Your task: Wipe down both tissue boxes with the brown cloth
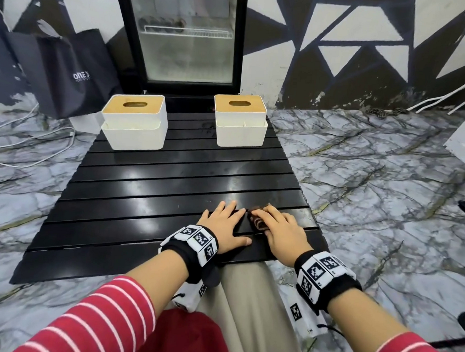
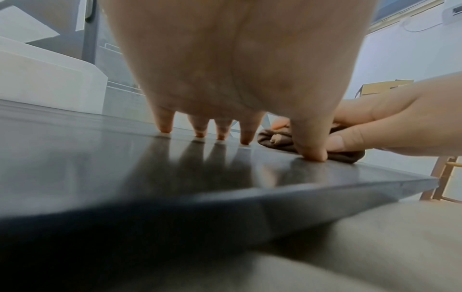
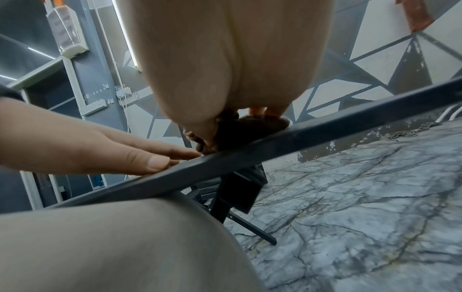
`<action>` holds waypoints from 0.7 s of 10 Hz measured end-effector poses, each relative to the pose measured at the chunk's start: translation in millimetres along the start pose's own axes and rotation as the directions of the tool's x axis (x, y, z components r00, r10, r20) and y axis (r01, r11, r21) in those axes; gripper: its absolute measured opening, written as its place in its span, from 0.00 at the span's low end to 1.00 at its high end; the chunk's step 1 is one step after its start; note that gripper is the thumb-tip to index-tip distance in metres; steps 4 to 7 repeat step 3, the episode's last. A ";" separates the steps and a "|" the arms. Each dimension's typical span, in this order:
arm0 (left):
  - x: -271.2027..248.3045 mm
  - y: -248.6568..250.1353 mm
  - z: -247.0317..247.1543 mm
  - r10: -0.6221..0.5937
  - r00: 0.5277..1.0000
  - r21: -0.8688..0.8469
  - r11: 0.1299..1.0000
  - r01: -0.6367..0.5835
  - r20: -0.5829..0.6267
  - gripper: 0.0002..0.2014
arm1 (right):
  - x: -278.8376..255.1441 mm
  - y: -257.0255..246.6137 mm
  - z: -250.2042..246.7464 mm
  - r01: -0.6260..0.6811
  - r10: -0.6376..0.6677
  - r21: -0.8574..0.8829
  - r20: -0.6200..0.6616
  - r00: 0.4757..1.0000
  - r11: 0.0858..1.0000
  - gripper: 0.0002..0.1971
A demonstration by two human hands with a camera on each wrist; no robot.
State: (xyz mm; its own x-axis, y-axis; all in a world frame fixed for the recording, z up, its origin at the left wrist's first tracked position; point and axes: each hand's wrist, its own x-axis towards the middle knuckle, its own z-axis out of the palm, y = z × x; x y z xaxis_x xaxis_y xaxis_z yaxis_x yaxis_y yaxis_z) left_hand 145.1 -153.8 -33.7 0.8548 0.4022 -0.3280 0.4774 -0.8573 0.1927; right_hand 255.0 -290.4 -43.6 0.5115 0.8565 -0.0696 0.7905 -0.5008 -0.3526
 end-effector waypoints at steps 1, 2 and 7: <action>-1.0 0.3 1.7 -0.001 1.000 -0.004 1.000 0.001 -0.002 0.39 | -2.4 -3.3 -2.8 -0.023 0.023 -0.003 0.006 1.000 1.000 0.26; -3.5 1.4 2.8 0.008 1.000 0.011 1.000 -0.008 -0.009 0.39 | -0.2 -1.3 -2.1 -0.009 0.009 0.002 0.029 1.000 1.000 0.27; -11.4 -7.0 -6.2 0.041 0.995 -0.082 0.996 -0.048 -0.093 0.34 | 9.5 1.2 -16.8 0.062 -0.065 0.072 0.032 0.997 0.995 0.28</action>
